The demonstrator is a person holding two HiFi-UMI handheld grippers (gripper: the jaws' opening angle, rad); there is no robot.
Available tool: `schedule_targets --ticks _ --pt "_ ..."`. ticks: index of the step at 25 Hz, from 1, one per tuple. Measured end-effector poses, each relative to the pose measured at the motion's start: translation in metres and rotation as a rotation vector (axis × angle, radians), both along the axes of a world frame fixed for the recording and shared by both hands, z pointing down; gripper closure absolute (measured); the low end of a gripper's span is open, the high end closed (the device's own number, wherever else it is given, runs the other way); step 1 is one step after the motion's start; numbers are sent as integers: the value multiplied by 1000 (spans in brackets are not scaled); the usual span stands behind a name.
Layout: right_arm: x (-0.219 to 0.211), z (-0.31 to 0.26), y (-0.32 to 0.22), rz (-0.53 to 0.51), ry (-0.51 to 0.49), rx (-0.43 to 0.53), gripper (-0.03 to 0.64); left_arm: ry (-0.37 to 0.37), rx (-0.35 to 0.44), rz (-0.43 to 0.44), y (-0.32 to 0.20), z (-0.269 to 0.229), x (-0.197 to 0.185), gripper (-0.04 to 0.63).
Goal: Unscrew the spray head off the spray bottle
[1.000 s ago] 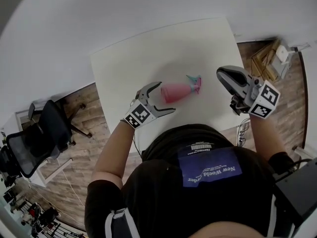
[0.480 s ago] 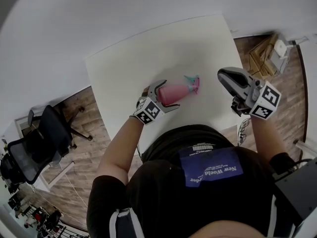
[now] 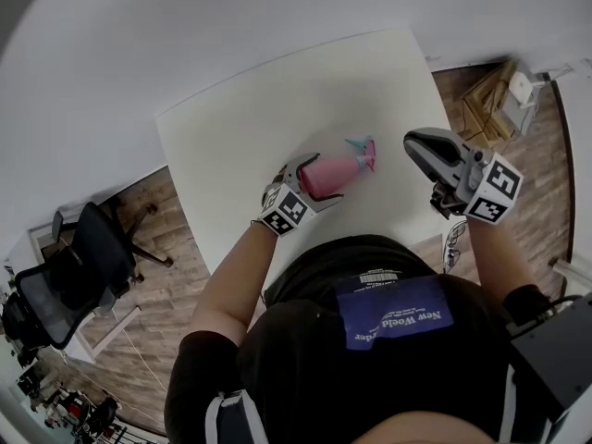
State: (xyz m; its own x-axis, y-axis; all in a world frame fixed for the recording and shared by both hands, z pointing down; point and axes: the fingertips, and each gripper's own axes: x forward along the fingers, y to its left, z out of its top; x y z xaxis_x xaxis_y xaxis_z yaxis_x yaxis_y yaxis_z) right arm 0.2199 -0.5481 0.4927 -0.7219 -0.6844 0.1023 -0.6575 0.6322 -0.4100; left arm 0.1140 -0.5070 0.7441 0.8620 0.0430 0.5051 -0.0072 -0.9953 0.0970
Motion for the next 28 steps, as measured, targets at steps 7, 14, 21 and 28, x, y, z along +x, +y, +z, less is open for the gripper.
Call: schedule_targets --ticks 7,14,21,28 --pt "11 -1 -2 37 -27 -53 621 162 37 -35 -13 -84 -4 110" --pt "4 8 -7 -43 -154 -291 429 300 187 -33 -23 -199 -27 110" --pt "-83 -31 35 -403 -211 -372 370 339 359 7 23 -273 -55 110" --pt "-126 -79 59 -586 -115 -323 480 348 465 -30 43 -317 -77 110"
